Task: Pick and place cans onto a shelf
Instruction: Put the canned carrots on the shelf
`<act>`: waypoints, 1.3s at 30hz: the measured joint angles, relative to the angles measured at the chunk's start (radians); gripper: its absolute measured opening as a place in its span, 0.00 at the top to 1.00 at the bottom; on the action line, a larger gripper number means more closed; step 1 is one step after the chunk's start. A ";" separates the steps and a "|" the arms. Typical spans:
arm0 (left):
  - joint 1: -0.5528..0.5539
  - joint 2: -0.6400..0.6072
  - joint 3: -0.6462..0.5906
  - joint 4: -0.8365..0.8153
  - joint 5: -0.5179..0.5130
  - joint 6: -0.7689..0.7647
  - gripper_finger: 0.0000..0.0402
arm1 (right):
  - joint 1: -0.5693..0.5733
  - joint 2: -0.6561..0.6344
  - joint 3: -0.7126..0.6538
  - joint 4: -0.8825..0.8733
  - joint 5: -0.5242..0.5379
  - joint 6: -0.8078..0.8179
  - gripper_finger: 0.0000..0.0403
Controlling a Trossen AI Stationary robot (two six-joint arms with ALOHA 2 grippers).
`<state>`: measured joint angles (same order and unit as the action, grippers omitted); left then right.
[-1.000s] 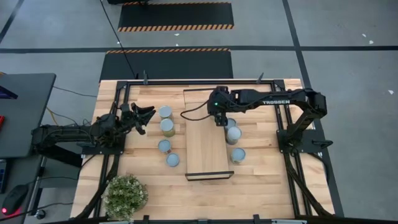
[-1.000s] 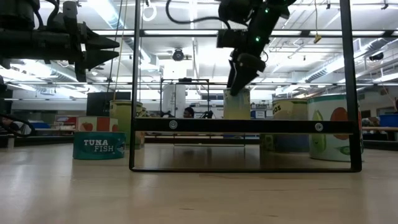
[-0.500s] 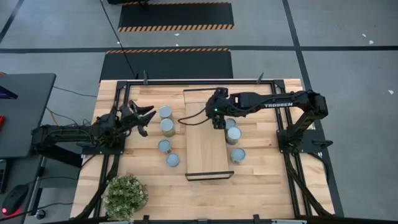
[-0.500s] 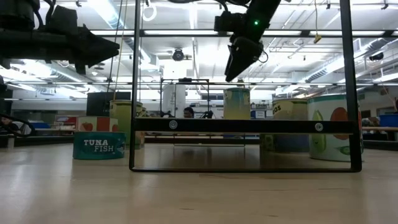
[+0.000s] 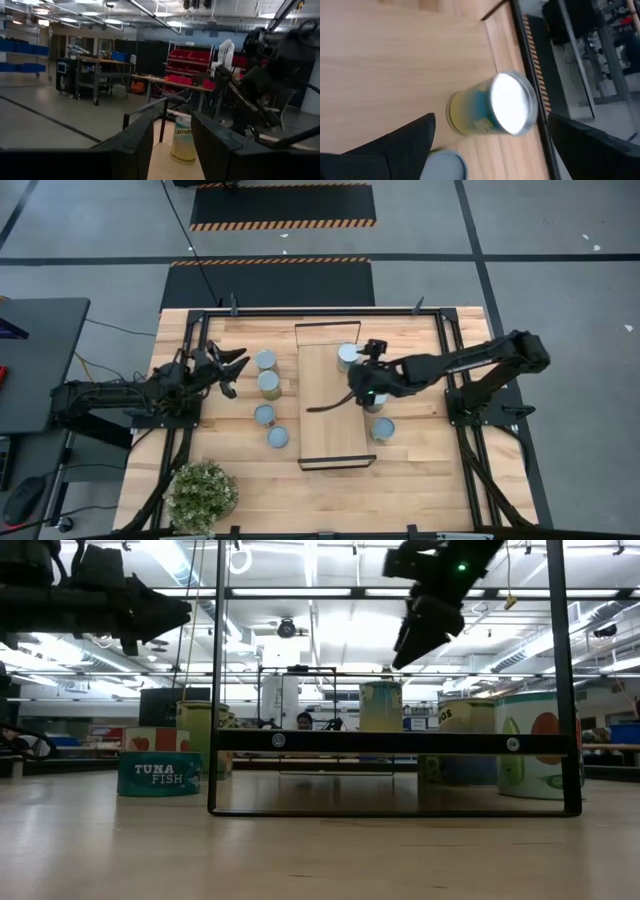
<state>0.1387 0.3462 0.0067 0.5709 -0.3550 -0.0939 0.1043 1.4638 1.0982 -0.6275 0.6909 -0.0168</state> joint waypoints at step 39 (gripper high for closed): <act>0.041 0.400 0.461 -0.899 -0.087 -0.112 0.41 | -0.240 -0.116 -0.285 0.411 -0.056 -0.126 0.03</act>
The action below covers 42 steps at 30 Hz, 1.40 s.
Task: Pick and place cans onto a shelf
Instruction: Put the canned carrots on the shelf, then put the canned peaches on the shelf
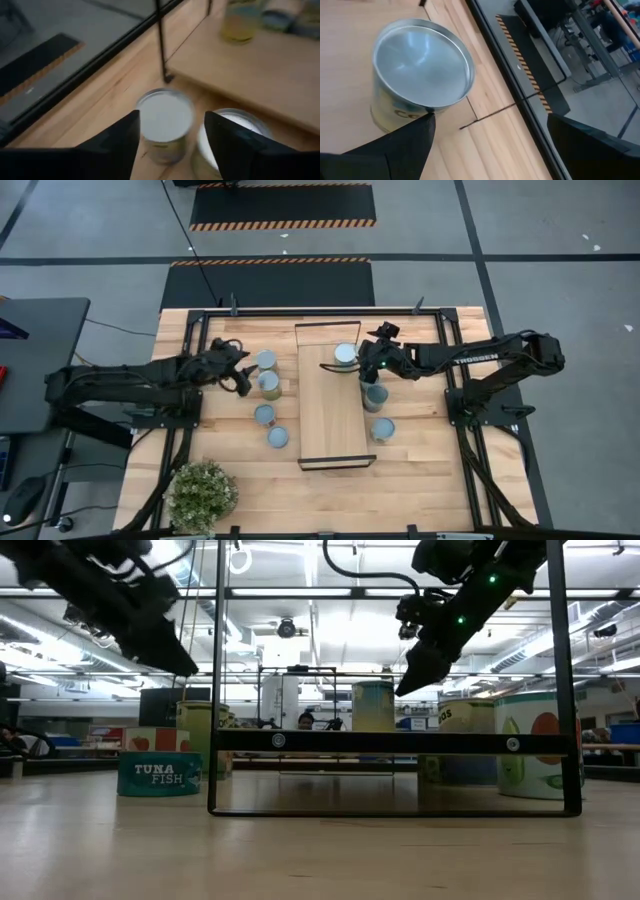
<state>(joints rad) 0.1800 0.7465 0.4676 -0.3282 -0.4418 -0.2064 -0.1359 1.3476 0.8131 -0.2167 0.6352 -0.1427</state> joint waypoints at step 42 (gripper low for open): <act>-0.022 0.594 0.456 -0.504 0.190 0.986 0.33 | 0.091 -0.002 0.000 0.055 0.024 -0.012 0.03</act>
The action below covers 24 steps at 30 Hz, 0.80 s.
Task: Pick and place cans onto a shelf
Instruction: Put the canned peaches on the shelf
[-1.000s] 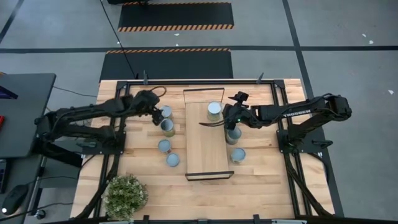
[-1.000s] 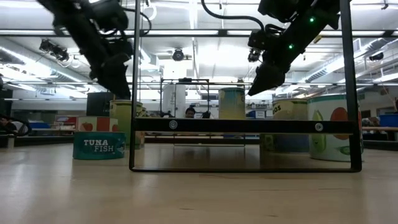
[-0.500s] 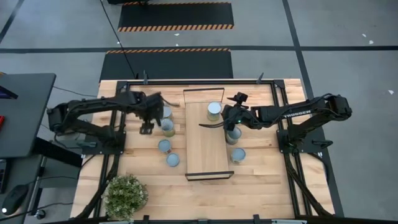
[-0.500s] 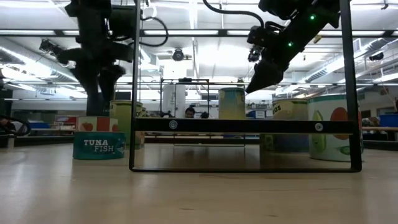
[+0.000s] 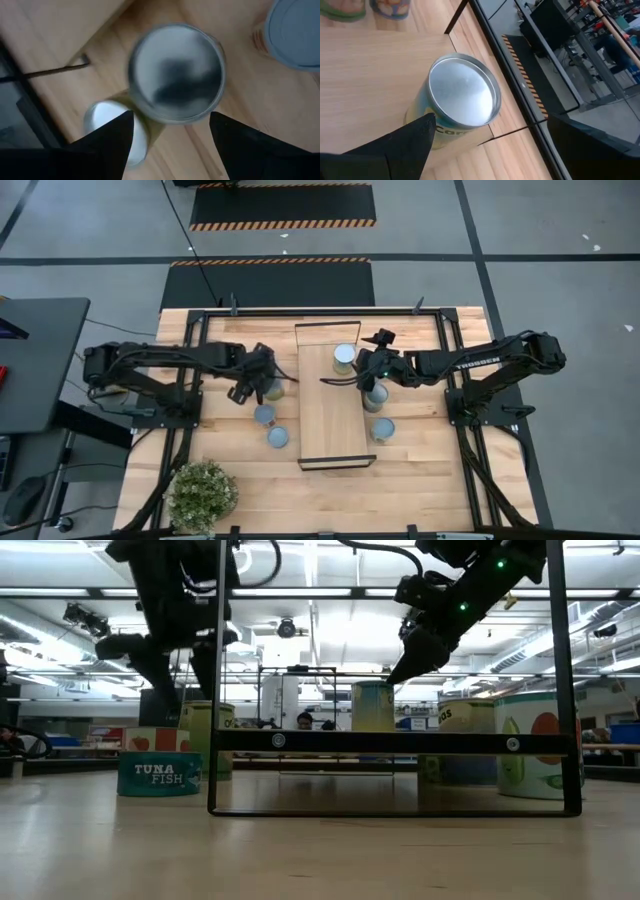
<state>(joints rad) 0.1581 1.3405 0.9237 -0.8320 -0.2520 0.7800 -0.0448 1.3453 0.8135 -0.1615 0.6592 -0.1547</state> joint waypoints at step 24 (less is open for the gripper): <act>0.274 0.098 0.200 -0.193 0.141 -0.053 0.33 | 0.005 0.000 0.000 0.038 -0.032 -0.022 0.03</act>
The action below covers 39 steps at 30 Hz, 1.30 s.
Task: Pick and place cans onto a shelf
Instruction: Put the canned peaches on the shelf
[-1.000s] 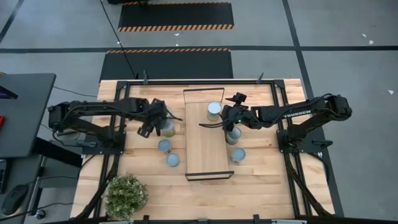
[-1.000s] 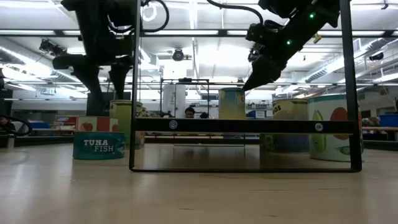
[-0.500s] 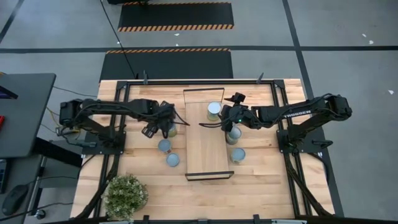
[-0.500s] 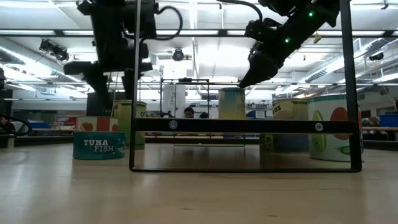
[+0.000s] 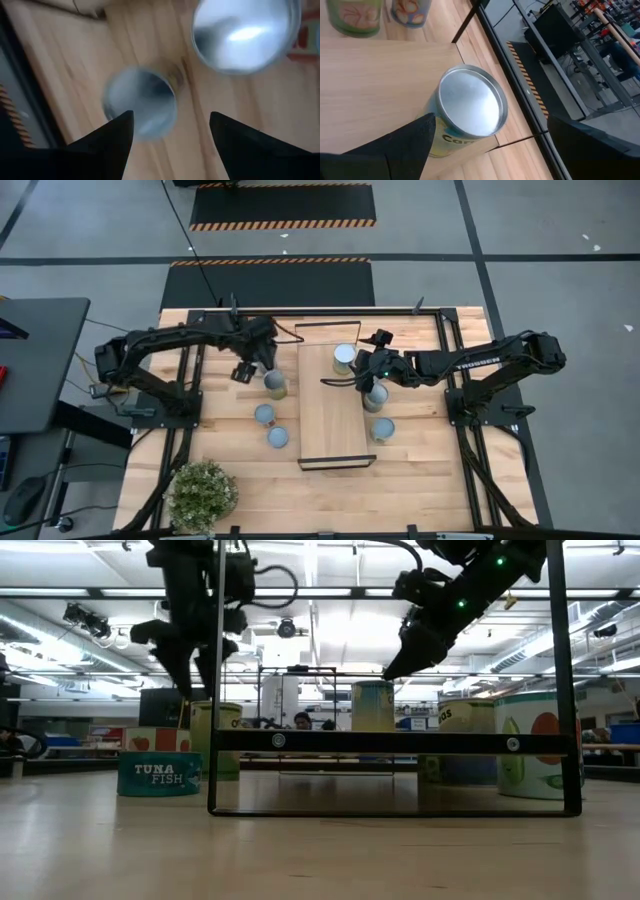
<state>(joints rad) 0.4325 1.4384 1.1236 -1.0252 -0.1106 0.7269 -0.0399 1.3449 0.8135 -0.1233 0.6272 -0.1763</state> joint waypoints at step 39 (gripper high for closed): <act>0.125 0.086 -0.199 0.387 0.049 -0.192 0.02 | 0.000 0.000 0.000 0.048 -0.020 -0.044 0.03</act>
<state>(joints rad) 0.5579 1.5242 0.9245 -0.6380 -0.0616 0.5350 -0.0402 1.3449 0.8135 -0.0753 0.6075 -0.2207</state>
